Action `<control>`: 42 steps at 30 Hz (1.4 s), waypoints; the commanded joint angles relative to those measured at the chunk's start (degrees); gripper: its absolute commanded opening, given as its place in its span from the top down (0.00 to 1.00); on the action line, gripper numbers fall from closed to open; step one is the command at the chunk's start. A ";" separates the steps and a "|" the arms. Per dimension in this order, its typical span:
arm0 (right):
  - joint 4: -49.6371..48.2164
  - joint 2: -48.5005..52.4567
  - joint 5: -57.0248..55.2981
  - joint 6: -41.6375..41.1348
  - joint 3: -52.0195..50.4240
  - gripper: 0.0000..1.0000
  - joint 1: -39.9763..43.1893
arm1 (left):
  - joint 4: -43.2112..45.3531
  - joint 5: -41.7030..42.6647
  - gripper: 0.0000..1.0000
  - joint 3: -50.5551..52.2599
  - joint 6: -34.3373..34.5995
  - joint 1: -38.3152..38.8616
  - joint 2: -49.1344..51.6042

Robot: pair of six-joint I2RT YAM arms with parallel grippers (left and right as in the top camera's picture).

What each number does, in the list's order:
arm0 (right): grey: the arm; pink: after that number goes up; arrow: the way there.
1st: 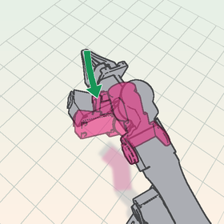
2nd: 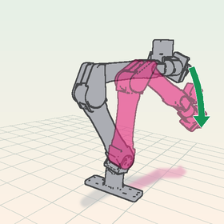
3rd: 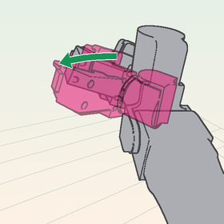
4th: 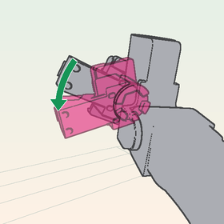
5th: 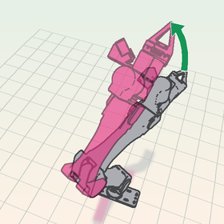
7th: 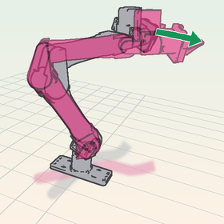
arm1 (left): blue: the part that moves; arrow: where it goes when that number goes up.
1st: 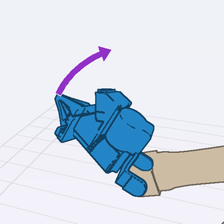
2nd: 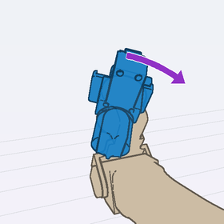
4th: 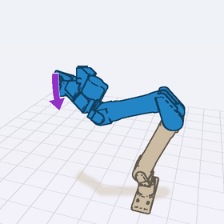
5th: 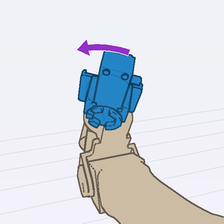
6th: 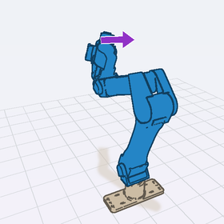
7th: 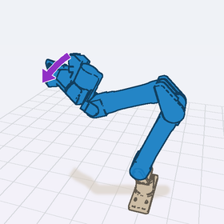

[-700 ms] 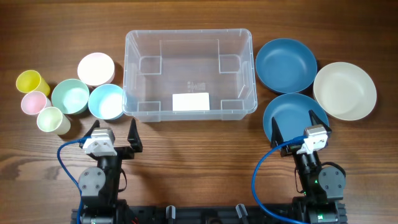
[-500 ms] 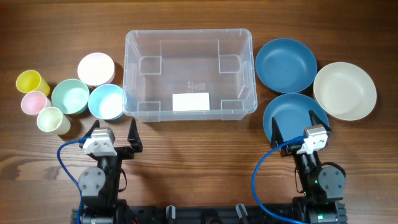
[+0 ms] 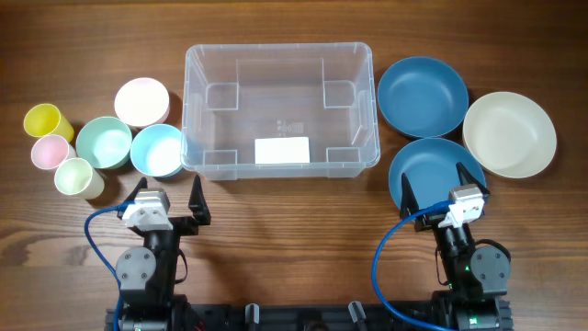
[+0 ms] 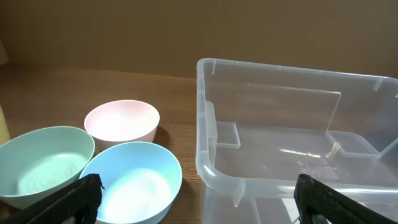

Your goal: Pack container

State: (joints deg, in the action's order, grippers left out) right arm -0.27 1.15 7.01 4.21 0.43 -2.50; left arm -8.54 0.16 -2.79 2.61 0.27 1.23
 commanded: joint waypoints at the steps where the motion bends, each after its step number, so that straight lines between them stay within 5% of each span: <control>1: -0.15 -0.13 -1.16 0.15 -0.13 0.00 0.28 | 0.24 0.87 0.00 0.55 -0.90 0.31 0.28; 36: -0.85 -0.07 -0.74 0.15 -0.13 0.00 0.28 | 0.24 0.87 0.00 0.55 -0.90 0.31 0.28; 42: 3.74 0.04 -4.85 -11.08 4.61 0.00 0.28 | 0.24 0.87 0.00 0.55 -0.90 0.31 0.28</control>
State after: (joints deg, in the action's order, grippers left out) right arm 0.10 1.15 6.83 1.06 0.58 -2.50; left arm -8.54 0.14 -2.79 2.61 0.27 1.23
